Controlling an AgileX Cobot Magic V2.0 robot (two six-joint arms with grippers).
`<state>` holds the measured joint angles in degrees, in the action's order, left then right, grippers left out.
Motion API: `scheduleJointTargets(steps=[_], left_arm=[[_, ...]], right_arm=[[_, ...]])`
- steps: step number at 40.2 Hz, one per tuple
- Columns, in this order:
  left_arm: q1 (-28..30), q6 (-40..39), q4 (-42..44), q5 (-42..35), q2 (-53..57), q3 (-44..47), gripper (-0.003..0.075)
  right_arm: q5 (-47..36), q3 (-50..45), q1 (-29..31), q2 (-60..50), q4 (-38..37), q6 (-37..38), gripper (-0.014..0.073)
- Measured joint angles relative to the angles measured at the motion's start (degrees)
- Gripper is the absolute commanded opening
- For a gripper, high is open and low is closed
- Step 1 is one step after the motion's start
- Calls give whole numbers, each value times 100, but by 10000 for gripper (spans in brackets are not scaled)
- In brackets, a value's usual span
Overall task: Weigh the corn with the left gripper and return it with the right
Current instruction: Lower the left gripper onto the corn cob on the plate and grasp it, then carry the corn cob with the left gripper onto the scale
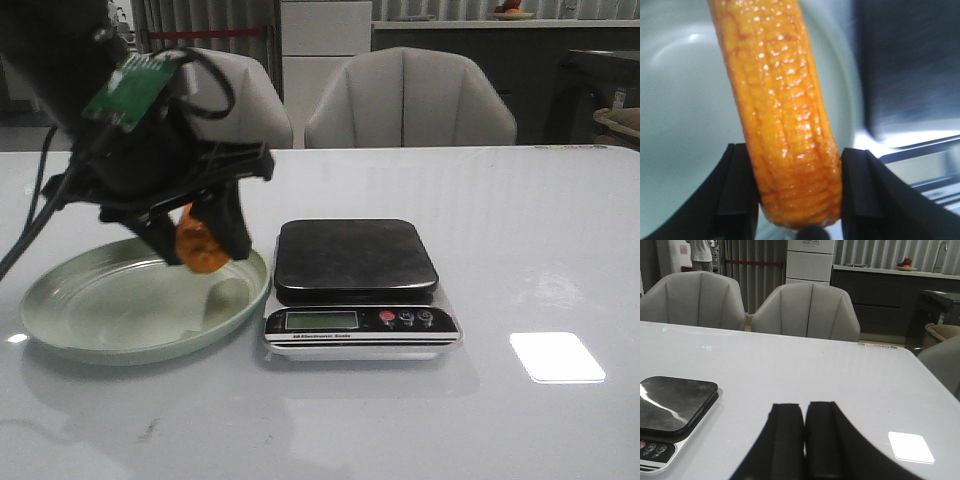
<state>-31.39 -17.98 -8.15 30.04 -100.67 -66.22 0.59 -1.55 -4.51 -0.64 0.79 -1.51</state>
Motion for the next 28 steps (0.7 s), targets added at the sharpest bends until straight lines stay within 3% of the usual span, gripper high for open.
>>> scheduleJointTargets(steps=[10,21,25,28], left_arm=[[-585,91,-15,-127,-147,-627,136],[-836,99,-146,-114,-785,-1165,141],[-897,99,-198,-100,-987,-1288,193],[-935,99,-246,-100,-1106,-1345,281]], right_arm=[[0,0,0,0,0,0,163],[0,0,0,0,0,0,163],[0,0,0,0,0,0,163],[0,0,0,0,0,0,163]])
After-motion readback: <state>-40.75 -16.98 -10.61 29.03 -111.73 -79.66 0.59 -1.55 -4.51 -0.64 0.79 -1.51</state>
